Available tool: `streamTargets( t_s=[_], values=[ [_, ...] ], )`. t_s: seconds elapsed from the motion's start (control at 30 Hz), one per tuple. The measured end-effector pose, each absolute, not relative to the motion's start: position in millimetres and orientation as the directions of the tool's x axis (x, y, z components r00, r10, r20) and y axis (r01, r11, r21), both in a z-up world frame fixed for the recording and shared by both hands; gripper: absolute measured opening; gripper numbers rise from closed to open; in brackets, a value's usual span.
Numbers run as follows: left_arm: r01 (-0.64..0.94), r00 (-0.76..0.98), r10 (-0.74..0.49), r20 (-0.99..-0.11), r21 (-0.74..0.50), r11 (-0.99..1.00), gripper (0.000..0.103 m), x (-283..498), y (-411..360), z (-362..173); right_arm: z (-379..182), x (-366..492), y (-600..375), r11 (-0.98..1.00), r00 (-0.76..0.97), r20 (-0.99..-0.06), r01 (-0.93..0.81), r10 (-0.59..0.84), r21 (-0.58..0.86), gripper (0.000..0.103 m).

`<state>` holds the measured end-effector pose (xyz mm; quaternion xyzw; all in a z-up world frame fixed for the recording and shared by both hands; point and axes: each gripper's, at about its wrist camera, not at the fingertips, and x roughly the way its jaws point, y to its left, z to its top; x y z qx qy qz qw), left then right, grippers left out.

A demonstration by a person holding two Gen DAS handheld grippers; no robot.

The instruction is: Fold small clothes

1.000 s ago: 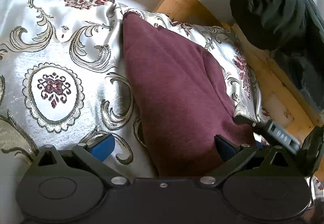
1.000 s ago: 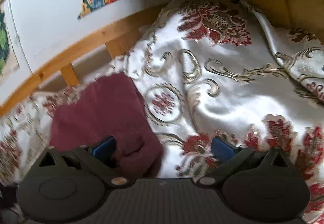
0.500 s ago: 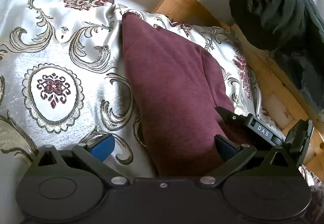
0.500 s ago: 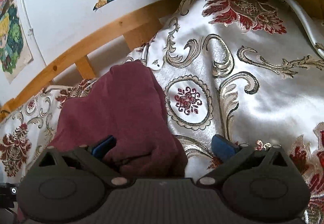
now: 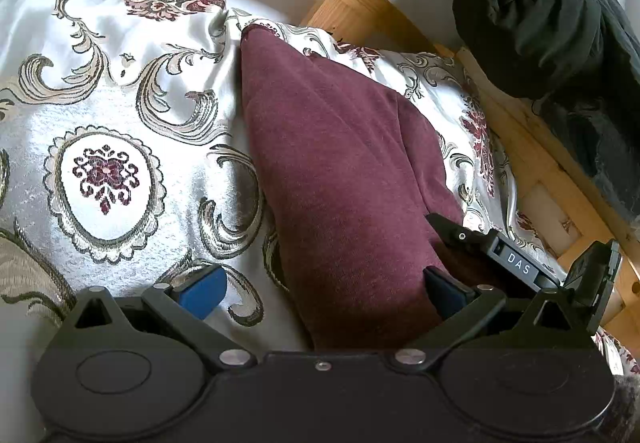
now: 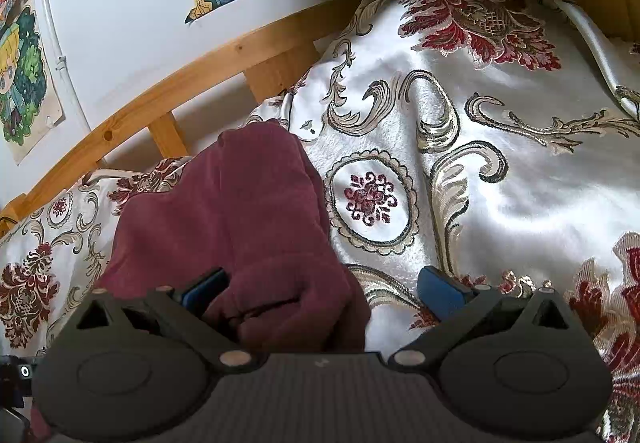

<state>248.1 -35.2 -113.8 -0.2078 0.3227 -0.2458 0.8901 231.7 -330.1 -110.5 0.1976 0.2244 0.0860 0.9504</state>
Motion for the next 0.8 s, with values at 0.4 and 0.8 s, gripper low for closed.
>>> streamTargets(
  t_s=[0.4, 0.8],
  values=[
    [0.309, 0.675, -0.575, -0.463, -0.529, 0.790, 0.103, 247, -35, -114, -78, 254, -318, 0.909, 0.844, -0.428, -0.151, 0.322, 0.388, 0.103],
    [0.318, 0.683, -0.573, -0.454, -0.521, 0.792, 0.103, 245, -36, -115, -32, 295, -285, 0.971, 0.867, -0.437, -0.207, 0.240, 0.123, 0.025]
  ],
)
